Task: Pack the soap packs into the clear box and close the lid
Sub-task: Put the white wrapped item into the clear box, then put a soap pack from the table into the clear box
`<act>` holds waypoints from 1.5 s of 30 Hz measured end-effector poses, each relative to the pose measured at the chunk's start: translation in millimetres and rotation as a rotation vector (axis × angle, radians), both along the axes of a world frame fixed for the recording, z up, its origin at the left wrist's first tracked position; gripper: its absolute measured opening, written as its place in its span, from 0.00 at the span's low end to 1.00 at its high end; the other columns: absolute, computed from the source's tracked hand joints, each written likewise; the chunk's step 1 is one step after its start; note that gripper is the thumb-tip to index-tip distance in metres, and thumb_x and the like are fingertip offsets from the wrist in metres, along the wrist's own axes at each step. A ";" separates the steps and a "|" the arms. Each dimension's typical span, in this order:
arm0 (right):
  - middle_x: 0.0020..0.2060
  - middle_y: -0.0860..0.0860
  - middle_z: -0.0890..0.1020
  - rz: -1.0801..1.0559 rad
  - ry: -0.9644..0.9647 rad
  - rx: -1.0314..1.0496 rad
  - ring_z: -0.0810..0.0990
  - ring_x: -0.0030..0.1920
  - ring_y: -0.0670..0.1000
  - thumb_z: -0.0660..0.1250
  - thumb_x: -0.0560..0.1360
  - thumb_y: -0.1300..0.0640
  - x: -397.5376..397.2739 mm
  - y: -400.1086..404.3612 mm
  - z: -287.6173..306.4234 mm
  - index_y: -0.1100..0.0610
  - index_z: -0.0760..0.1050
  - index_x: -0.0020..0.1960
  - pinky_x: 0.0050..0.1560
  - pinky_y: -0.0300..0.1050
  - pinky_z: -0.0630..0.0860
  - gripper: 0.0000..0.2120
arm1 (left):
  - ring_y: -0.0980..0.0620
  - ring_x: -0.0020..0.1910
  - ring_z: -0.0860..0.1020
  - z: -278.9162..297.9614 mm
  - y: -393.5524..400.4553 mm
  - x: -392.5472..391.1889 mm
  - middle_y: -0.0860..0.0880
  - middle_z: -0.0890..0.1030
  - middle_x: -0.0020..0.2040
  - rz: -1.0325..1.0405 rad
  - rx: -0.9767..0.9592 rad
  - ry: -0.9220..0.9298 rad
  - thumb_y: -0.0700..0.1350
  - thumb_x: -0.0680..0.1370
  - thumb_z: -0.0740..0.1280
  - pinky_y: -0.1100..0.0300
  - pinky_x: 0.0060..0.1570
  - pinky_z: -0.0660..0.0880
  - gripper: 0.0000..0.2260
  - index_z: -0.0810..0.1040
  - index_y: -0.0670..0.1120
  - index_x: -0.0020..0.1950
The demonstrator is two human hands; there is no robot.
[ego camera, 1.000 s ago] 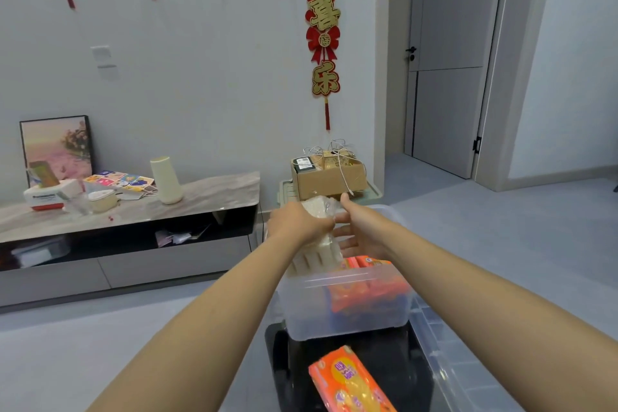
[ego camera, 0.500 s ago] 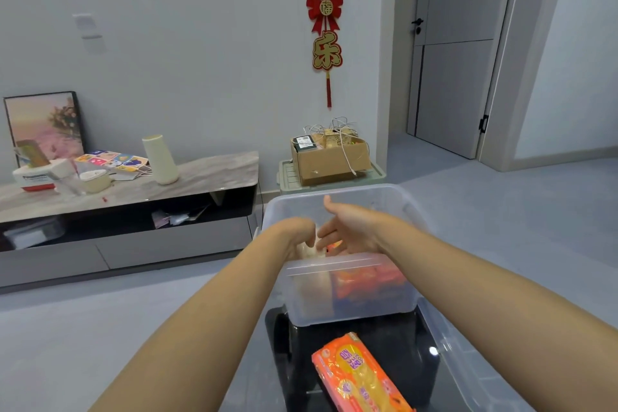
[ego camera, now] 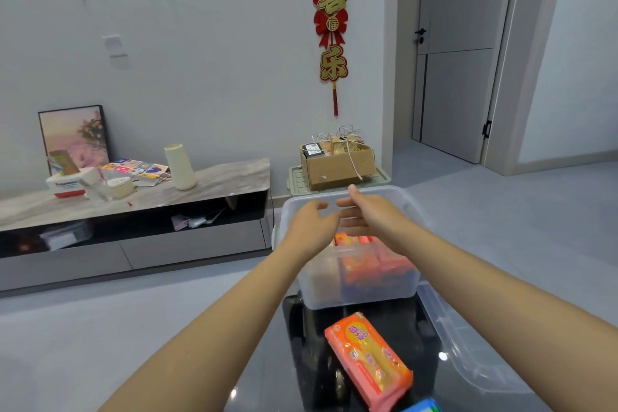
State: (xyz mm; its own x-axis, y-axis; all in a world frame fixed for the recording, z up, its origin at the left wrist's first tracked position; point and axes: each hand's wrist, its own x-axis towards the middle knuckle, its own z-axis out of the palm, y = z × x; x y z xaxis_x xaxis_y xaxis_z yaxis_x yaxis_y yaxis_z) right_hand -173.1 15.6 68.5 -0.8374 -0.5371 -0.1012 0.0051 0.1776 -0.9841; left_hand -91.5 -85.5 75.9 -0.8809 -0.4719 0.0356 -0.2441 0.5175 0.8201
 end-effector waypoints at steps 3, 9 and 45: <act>0.55 0.59 0.81 -0.001 0.072 -0.033 0.79 0.55 0.56 0.51 0.81 0.48 33.7 25.3 1.9 0.59 0.76 0.60 0.58 0.51 0.77 0.21 | 0.51 0.66 0.71 -0.1 17.7 34.3 0.45 0.74 0.68 -0.029 -0.054 0.144 0.42 0.76 0.60 0.60 0.59 0.68 0.20 0.70 0.45 0.68; 0.53 0.56 0.82 -0.019 0.146 0.002 0.80 0.54 0.54 0.53 0.81 0.53 92.5 77.1 -21.4 0.59 0.78 0.58 0.55 0.48 0.76 0.18 | 0.58 0.49 0.74 -28.8 49.8 86.9 0.49 0.78 0.57 -0.040 -0.007 0.128 0.42 0.76 0.61 0.70 0.39 0.68 0.16 0.75 0.47 0.63; 0.55 0.53 0.75 0.373 0.561 0.924 0.70 0.59 0.52 0.73 0.66 0.45 128.7 138.5 -117.7 0.50 0.72 0.56 0.56 0.45 0.69 0.22 | 0.58 0.30 0.83 -123.2 28.6 156.6 0.54 0.84 0.36 -0.144 0.106 -0.337 0.65 0.67 0.69 0.67 0.32 0.77 0.18 0.75 0.51 0.43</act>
